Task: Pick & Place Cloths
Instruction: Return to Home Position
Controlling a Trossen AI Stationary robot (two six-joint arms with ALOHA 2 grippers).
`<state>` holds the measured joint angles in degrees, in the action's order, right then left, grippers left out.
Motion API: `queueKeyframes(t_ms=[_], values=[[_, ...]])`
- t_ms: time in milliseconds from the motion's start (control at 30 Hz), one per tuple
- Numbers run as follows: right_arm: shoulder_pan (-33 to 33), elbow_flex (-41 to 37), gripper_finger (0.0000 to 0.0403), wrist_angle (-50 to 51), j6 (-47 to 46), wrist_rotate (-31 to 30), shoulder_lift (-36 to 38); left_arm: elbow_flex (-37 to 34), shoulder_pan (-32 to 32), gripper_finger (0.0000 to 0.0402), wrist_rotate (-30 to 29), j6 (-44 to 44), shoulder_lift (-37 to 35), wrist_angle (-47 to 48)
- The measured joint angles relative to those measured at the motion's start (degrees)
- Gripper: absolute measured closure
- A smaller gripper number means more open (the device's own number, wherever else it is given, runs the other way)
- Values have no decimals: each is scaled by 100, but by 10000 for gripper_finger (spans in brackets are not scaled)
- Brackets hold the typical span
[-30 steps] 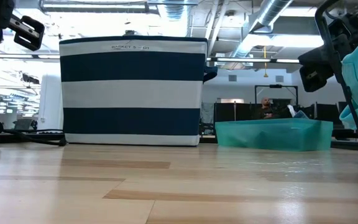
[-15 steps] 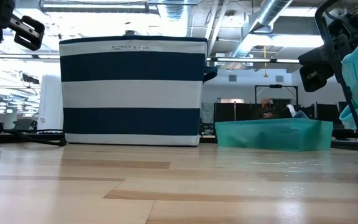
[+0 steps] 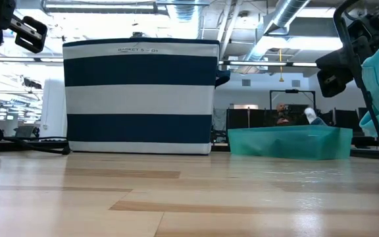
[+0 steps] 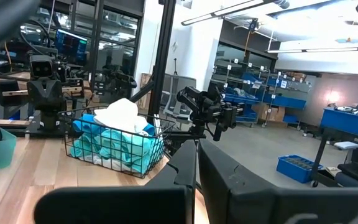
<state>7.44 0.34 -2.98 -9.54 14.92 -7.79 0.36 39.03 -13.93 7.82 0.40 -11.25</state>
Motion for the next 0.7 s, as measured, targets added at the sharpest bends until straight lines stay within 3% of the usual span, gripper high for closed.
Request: queueKeyframes(t_ms=[700], values=[[0,-2,403,1,-2,0,0,0,0,396,19,2,1,-32]])
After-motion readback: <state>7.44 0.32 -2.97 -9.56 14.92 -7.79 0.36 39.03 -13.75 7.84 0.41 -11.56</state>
